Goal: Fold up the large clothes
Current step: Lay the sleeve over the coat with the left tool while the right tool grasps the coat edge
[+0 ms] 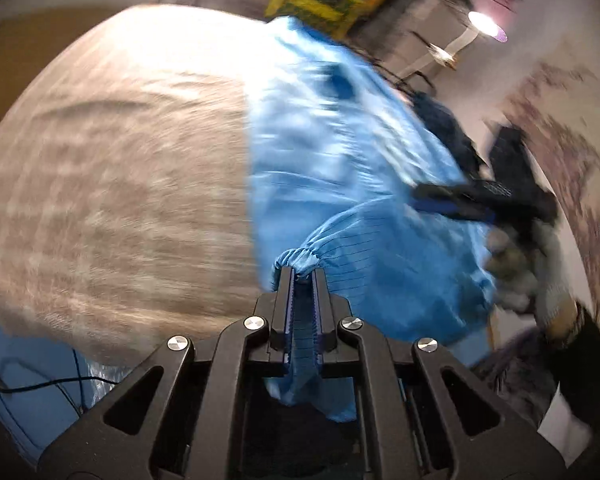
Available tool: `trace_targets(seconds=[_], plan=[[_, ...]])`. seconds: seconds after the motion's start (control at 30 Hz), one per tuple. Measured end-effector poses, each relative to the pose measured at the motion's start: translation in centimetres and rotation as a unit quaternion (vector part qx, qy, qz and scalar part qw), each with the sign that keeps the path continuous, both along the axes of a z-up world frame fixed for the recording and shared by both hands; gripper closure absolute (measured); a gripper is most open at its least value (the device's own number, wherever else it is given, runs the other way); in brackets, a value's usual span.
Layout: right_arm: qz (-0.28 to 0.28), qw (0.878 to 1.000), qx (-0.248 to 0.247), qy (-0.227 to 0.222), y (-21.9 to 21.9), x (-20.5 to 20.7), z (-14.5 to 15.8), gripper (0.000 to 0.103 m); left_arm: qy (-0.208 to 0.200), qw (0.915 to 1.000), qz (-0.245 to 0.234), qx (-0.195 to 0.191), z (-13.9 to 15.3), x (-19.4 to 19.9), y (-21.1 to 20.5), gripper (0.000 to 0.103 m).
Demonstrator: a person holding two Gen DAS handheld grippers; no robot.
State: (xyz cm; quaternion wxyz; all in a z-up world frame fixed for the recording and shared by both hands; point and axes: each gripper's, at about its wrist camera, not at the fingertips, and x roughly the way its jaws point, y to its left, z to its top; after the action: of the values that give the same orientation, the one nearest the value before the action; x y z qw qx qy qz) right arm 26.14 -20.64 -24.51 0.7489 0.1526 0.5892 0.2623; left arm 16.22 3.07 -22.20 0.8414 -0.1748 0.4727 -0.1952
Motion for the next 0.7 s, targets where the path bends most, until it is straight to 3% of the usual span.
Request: trace_targets(seconds=[0.1,0.2,0.3,0.43,0.5,0.6,0.67,0.7], plan=[[-0.004,1.000,0.004,0.003,-0.3,0.1,-0.1,0.051,-0.022,0.9971,-0.070,0.022,1.3,-2.2,-3.9,0.097],[0.001,1.000,0.000,0.002,0.1,-0.2,-0.1,0.051,-0.006,0.9884,-0.141,0.056,0.1,-4.2,-7.6,0.097],[0.009,1.000,-0.008,-0.005,0.3,-0.8,0.2,0.051,0.004,0.9826,-0.167,0.081,-0.9,-5.6,-8.8,0.097],[0.021,1.000,-0.012,-0.017,0.1,-1.8,0.8,0.051,0.001,0.9905,-0.131,0.042,0.3,-6.9,-5.9,0.097],[0.027,0.999,-0.006,-0.017,0.0,-2.7,1.0,0.051,-0.008,0.9934,-0.103,0.051,0.6,-6.6,-4.5,0.097],[0.039,0.999,0.005,-0.006,0.2,-4.1,0.7,0.051,0.022,0.9973,-0.041,0.057,-0.7,-5.0,-2.2,0.096],[0.052,0.999,0.003,0.002,1.1,-5.1,0.2,0.051,0.040,0.9969,-0.013,0.066,-2.0,-3.8,-1.3,0.086],[0.056,0.998,0.001,0.006,1.5,-5.4,0.0,0.051,0.048,0.9965,-0.004,0.069,-2.7,-3.1,-1.2,0.071]])
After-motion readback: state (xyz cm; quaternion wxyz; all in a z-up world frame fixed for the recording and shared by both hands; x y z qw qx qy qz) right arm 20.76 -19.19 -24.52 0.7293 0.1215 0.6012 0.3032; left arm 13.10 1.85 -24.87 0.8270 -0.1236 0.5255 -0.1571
